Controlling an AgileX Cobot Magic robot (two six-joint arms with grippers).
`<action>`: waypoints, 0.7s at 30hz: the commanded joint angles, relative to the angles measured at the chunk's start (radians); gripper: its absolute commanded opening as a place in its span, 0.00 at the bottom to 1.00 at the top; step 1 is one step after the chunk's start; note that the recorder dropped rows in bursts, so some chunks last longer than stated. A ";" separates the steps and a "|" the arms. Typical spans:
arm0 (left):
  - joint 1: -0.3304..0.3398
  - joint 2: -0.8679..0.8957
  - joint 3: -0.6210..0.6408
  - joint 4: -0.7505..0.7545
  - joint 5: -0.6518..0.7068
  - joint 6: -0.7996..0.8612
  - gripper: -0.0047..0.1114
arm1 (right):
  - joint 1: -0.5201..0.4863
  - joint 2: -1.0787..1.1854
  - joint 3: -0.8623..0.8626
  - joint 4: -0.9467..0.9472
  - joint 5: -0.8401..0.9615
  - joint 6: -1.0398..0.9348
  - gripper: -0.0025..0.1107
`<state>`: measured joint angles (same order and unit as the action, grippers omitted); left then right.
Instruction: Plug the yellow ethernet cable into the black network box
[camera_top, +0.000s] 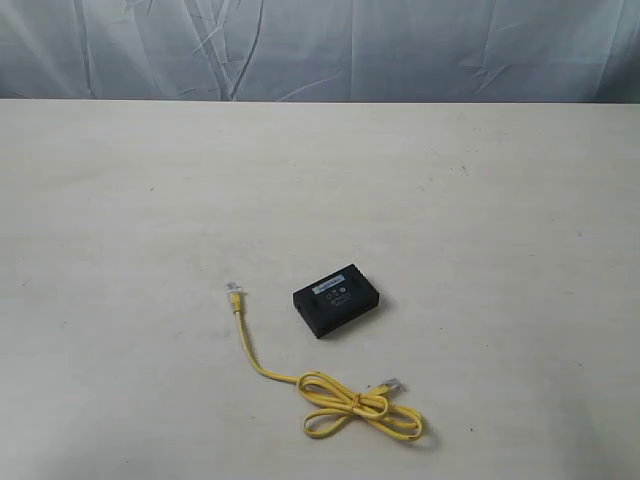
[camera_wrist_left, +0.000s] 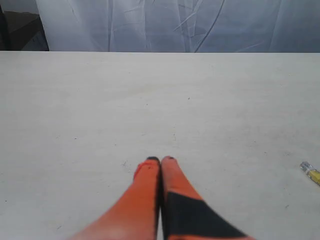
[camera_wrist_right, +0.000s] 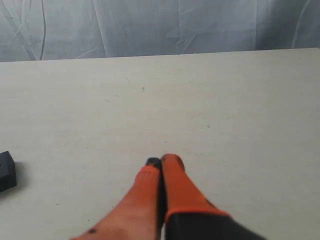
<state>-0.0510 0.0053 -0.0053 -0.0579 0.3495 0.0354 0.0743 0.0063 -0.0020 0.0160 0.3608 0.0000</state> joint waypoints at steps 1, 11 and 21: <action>0.000 -0.005 0.005 -0.004 -0.015 -0.006 0.04 | -0.004 -0.006 0.002 -0.008 -0.024 0.000 0.02; 0.000 -0.005 0.005 -0.004 -0.015 -0.006 0.04 | -0.004 -0.006 0.002 -0.008 -0.618 0.000 0.02; 0.000 -0.005 0.005 -0.004 -0.015 -0.006 0.04 | -0.004 0.019 -0.120 0.018 -0.435 0.000 0.02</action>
<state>-0.0510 0.0053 -0.0053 -0.0579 0.3495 0.0354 0.0743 0.0048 -0.0360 0.0278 -0.2430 0.0000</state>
